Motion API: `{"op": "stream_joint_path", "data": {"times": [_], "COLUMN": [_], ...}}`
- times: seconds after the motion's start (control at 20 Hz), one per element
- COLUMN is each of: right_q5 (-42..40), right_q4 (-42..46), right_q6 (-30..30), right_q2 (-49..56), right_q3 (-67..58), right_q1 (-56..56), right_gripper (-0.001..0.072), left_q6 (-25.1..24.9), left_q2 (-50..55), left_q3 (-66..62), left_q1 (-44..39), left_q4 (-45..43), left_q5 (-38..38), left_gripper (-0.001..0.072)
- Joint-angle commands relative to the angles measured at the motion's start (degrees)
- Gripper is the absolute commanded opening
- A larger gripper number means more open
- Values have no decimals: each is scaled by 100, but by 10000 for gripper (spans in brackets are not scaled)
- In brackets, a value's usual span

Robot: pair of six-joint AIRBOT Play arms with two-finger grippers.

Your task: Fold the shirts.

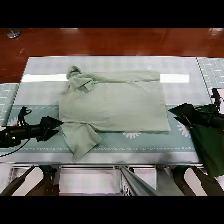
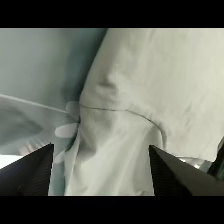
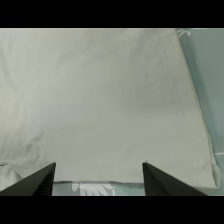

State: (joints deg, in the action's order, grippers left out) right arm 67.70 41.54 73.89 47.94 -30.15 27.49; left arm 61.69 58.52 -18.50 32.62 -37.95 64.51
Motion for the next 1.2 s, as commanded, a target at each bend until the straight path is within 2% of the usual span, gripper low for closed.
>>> {"op": "stream_joint_path", "data": {"times": [0.0,0.15,0.2,0.25,0.3,0.45,0.5,0.6,0.8,1.0,1.15], "right_q5": [-57,-66,-66,-61,-59,448,649,680,138,-780,-953], "right_q4": [-339,-496,-367,-136,284,2277,2592,2424,1904,990,866], "right_q6": [35,48,61,142,286,1169,1368,1421,1351,1233,1298], "right_q2": [-26,-24,-24,-24,-26,-24,-24,-24,216,1049,1801], "right_q3": [42,22,-42,-129,-219,-155,4,448,807,498,-42], "right_q1": [4,11,66,181,348,562,562,560,55,-649,-1211], "right_gripper": [622,622,622,622,622,622,622,622,622,622,614], "left_q6": [-358,-367,-420,-507,-581,-610,-625,-664,-664,-662,-660], "left_q2": [258,516,592,647,654,645,643,645,645,645,645], "left_q3": [72,-7,-59,-129,-205,-549,-664,-824,-887,-890,-890], "left_q1": [-332,-782,-887,-942,-944,-938,-938,-940,-957,-968,-1038], "left_q4": [612,861,861,844,844,844,844,844,841,844,844], "left_q5": [-651,-962,-940,-852,-745,-354,-243,-129,-76,-74,-85], "left_gripper": [698,685,506,146,25,24,24,24,24,24,24]}}
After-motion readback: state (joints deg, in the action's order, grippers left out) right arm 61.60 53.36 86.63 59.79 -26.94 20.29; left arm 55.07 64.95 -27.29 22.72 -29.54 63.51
